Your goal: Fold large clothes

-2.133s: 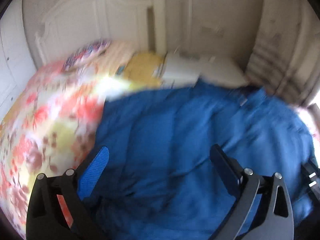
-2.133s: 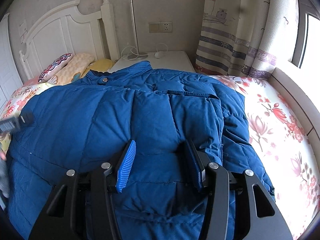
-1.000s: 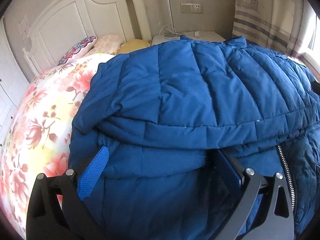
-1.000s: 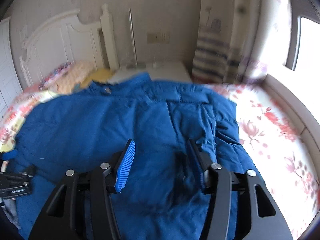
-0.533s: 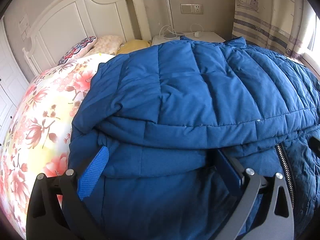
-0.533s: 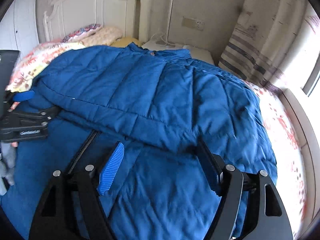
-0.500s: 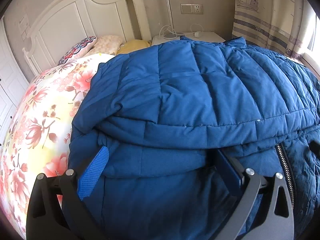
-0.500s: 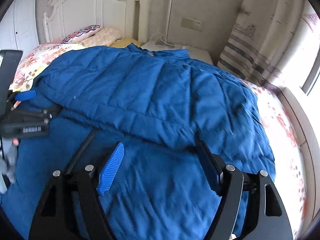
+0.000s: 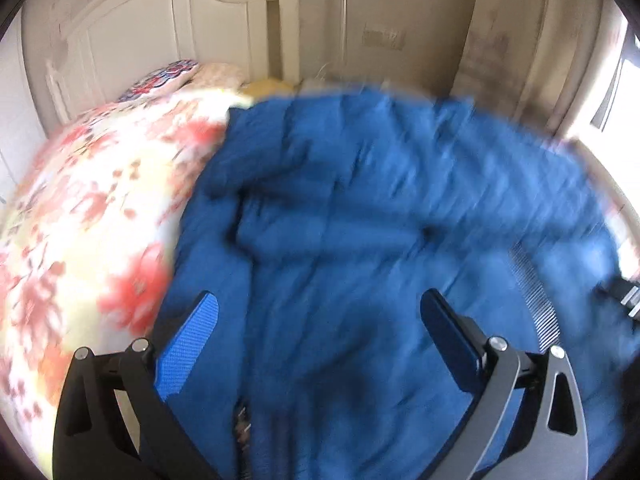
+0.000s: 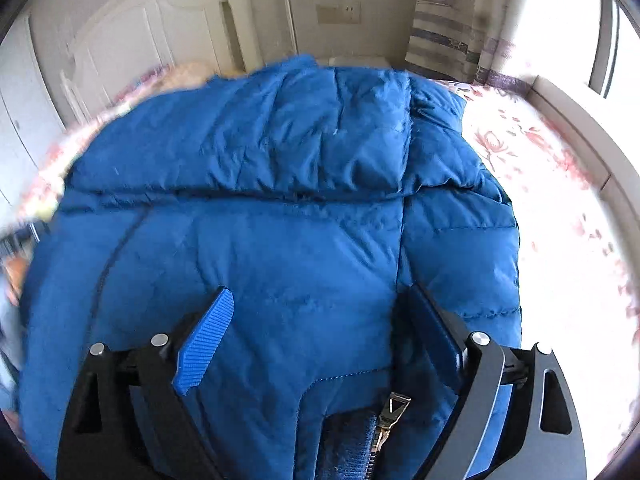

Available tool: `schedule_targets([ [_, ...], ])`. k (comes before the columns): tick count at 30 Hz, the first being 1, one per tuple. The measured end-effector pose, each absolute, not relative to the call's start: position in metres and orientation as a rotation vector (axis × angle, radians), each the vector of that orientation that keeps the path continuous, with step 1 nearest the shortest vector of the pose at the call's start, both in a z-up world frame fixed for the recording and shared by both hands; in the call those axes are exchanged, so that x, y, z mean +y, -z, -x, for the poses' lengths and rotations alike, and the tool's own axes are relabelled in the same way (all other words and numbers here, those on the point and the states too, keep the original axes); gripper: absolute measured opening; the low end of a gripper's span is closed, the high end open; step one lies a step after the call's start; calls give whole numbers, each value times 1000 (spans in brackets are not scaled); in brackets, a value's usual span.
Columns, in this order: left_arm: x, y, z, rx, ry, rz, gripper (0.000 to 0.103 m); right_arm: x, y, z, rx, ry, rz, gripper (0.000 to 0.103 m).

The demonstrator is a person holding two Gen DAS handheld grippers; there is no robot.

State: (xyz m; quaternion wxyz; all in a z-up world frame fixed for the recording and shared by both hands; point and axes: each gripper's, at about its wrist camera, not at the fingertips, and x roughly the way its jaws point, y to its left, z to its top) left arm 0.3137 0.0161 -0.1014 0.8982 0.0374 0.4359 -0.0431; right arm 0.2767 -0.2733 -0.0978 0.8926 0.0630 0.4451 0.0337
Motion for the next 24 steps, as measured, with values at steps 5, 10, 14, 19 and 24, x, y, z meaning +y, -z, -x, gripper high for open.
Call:
schedule_targets([
  [5, 8, 102, -315, 930, 23, -116, 100, -266, 97, -277, 929, -38, -77, 88],
  [10, -21, 86, -275, 869, 136, -149, 101, -232, 71, -236, 835, -115, -47, 88],
  [14, -61, 105, -254, 830, 117, -382, 101, -176, 99, -226, 934, -215, 207, 89],
  [19, -40, 98, -255, 878, 116, -267, 101, -185, 94, -223, 930, -189, 152, 90],
  [24, 16, 93, -225, 860, 33, -211, 101, -215, 81, -190, 892, -153, 143, 91],
])
